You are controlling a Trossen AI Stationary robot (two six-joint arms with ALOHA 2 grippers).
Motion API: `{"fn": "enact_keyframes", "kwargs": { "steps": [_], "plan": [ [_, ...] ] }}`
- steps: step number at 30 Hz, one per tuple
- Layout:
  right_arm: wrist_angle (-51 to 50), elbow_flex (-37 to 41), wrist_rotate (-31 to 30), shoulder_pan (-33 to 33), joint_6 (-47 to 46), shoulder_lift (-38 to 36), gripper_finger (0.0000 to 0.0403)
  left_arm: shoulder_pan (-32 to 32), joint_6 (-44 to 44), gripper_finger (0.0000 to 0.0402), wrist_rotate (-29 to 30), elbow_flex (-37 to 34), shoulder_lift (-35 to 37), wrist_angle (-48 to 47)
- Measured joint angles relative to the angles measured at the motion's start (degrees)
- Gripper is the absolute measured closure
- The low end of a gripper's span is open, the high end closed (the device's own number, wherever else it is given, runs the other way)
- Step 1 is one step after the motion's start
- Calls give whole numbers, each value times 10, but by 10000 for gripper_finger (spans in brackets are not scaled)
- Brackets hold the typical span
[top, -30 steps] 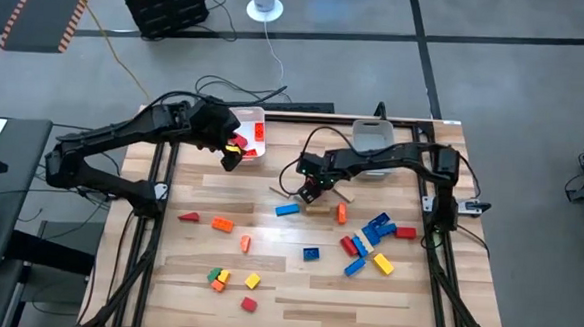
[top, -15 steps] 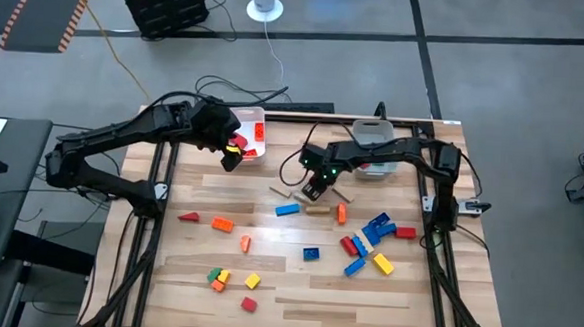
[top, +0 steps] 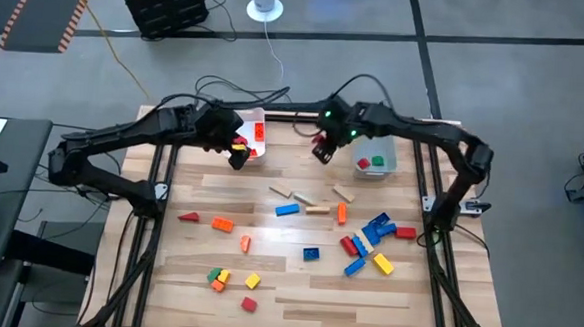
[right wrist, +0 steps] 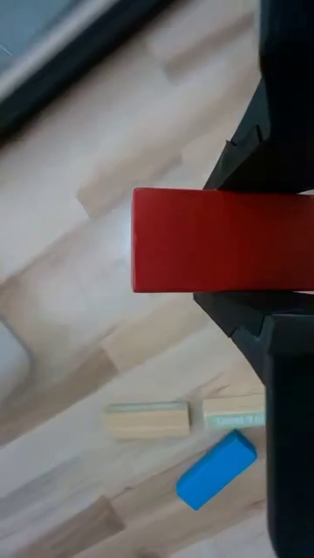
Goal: Sort blocks by size
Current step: Put the red crescent wooden block into the white bin
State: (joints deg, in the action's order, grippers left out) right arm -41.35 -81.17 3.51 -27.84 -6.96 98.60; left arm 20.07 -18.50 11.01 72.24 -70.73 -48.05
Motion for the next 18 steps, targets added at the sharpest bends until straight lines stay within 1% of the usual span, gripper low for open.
{"fn": "enact_keyframes", "kwargs": {
  "steps": [5, 8, 10, 12, 15, 16, 18],
  "plan": [
    [0, 0, 41, -16, 14, -38, 247, -16, -13, 117, 17, -10, -8, 36],
    [2, 0, 57, -16, 21, -54, 247, -21, -16, 117, 19, -22, -6, 85],
    [11, 0, 92, -13, 37, -61, 247, -21, -10, 117, 14, -25, -6, 90],
    [33, 0, 137, -3, 43, -65, 247, -21, 21, 117, -11, -25, -7, 109],
    [93, 0, 200, 21, 21, -65, 247, -23, 90, 117, -71, -25, -6, 143],
    [119, 0, 217, 30, 7, -62, 246, -25, 117, 117, -89, -25, -6, 150],
    [176, 0, 234, 50, -27, -54, 246, -31, 170, 117, -104, -25, -6, 153]
  ]
}}
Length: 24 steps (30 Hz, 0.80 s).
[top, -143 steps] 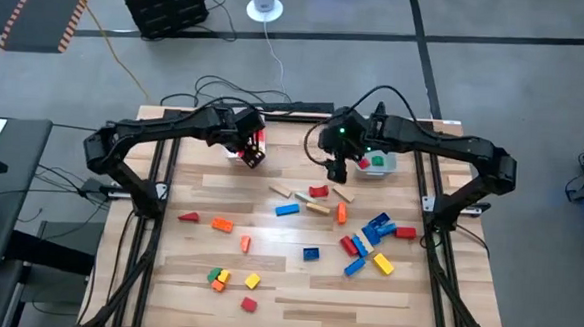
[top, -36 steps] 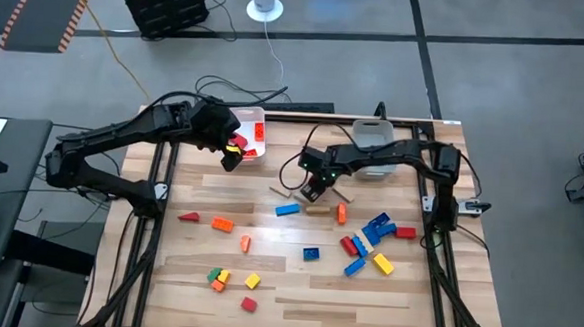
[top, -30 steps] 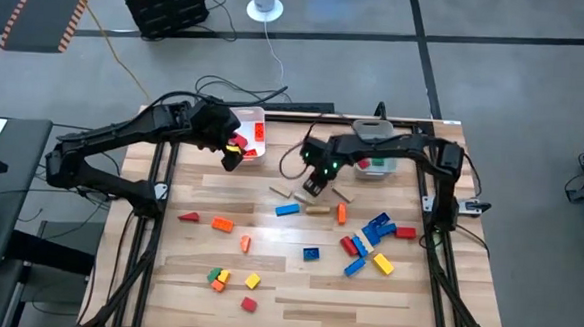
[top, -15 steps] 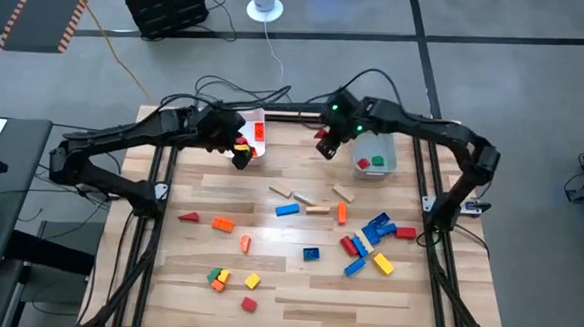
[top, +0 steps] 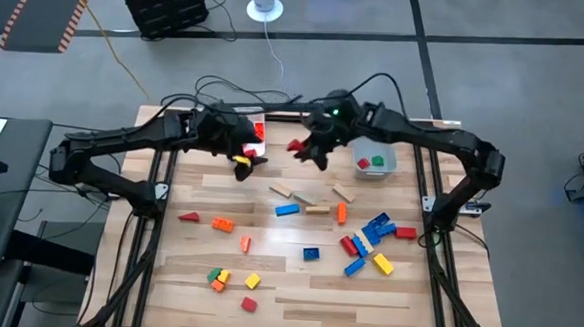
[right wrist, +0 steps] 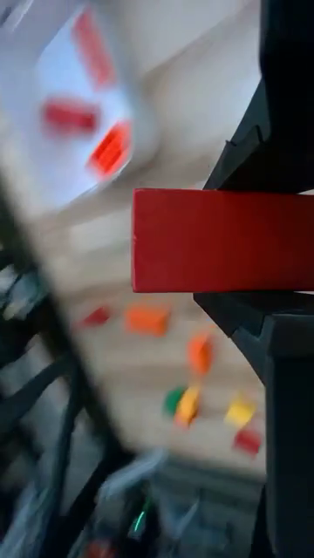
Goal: Sort blocks by size
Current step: Put the red crescent wooden block into the white bin
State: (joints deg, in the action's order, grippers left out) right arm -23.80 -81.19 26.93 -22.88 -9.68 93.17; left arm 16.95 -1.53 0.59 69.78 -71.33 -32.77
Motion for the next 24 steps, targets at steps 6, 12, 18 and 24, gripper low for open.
{"fn": "enact_keyframes", "kwargs": {
  "steps": [6, 12, 18, 24],
  "plan": [
    [117, 0, 4, 44, -78, 35, 246, -26, 162, 117, -3, 0, 0, -10],
    [134, 0, 50, 72, -116, 59, 246, -48, 230, 117, -3, 0, 0, -9],
    [138, 0, 94, 83, -129, 66, 246, -65, 280, 117, -17, 0, 0, 11],
    [142, 0, 140, 76, -138, 65, 246, -84, 337, 126, -48, 0, 0, 43]
  ]
}}
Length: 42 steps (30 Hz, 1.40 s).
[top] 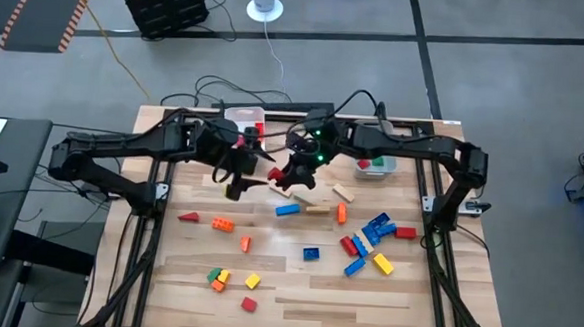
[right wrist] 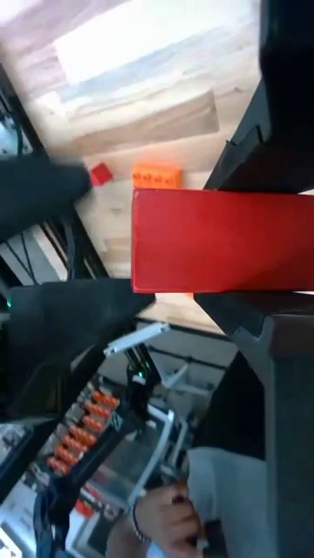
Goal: Sort blocks by size
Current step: Put the red crescent wooden block into the white bin
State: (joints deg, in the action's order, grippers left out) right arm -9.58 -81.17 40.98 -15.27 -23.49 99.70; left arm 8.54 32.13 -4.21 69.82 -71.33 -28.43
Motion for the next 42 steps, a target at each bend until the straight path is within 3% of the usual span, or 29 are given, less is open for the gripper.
{"fn": "enact_keyframes", "kwargs": {
  "steps": [11, 23, 32, 36, 42],
  "plan": [
    [8, 0, 89, -6, -5, 0, 246, -16, 41, 149, -5, 0, -1, 49],
    [19, 0, 176, -13, -11, 0, 246, -36, -27, 184, -37, 1, -55, 125],
    [17, 0, 189, -18, -16, 0, 245, -45, 0, 273, -26, 1, -56, 130],
    [24, 0, 164, -17, -33, 0, 233, -46, 4, 277, -24, 1, -55, 126],
    [28, 0, 141, -29, -46, -1, 172, -37, -28, 277, -27, 1, -40, 82]
  ]
}}
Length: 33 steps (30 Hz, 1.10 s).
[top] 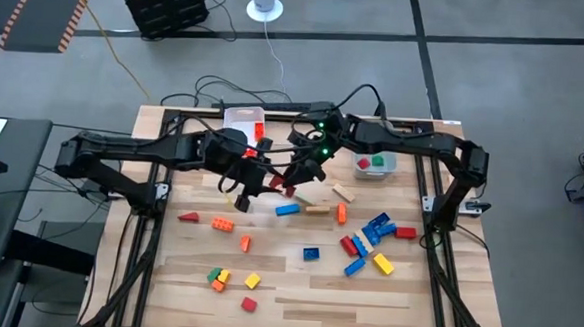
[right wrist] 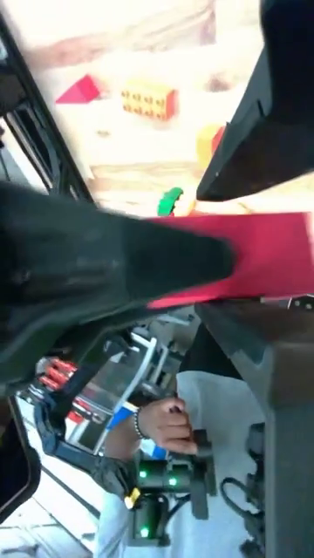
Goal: Sort blocks by size
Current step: Put the red crescent wooden block into the white bin, then put the light brown rectangle wooden block into the white bin
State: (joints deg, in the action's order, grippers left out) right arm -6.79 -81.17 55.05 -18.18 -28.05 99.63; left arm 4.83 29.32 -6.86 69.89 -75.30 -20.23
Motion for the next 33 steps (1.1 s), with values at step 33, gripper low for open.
{"fn": "enact_keyframes", "kwargs": {
  "steps": [33],
  "plan": [
    [-350, 0, -444, 72, 272, -3, 159, 285, -296, 160, 171, -143, 10, -128]
  ]
}}
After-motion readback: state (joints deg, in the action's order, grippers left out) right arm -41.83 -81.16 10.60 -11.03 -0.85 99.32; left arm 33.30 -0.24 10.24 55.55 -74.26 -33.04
